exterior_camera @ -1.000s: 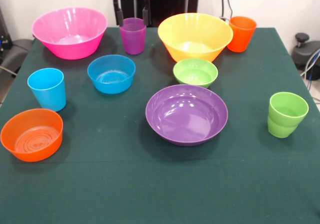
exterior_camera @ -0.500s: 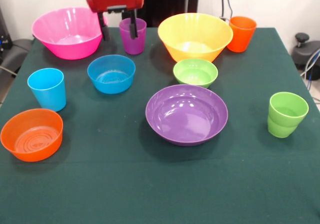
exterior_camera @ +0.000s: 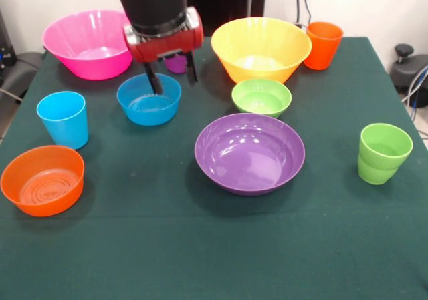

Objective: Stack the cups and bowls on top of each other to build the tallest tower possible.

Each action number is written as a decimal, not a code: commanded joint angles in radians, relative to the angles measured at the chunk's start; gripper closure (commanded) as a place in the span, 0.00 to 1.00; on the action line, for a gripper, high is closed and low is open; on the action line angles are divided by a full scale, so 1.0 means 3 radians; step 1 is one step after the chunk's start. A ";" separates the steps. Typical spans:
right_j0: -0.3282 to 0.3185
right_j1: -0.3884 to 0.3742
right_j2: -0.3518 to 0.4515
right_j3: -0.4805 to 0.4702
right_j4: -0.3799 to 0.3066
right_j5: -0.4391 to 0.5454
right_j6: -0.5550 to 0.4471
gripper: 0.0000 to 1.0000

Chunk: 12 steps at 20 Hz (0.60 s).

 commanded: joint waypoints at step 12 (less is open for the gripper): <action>0.0091 0.0450 0.0357 -0.0533 -0.0381 0.0704 -0.1480 0.00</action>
